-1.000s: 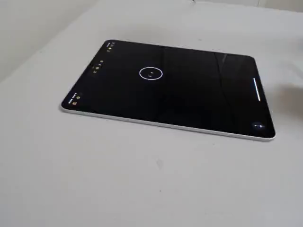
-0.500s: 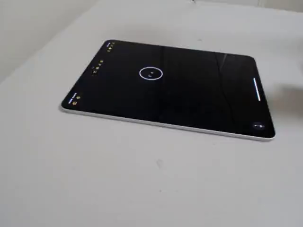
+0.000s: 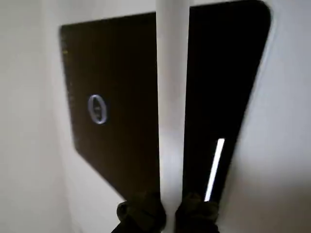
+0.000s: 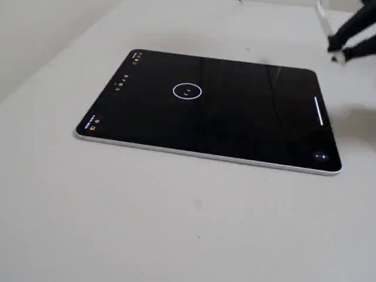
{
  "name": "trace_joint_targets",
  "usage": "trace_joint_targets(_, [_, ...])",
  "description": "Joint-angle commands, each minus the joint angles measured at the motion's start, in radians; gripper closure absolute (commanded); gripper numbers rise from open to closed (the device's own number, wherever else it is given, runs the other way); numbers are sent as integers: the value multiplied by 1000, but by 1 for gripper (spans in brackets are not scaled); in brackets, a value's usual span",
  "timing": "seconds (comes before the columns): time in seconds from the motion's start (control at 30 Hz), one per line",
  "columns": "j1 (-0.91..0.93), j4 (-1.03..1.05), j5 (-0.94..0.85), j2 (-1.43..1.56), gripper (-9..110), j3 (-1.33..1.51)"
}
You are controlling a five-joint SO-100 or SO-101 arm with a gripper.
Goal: Draw 2 dots in a circle representing the eyes of a stickman
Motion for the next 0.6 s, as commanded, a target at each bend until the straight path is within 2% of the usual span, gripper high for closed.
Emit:
trace_joint_targets(0.0, [2,-29,6,9,101,49])
trace_joint_targets(0.57, [-11,-34,14,9,101,81])
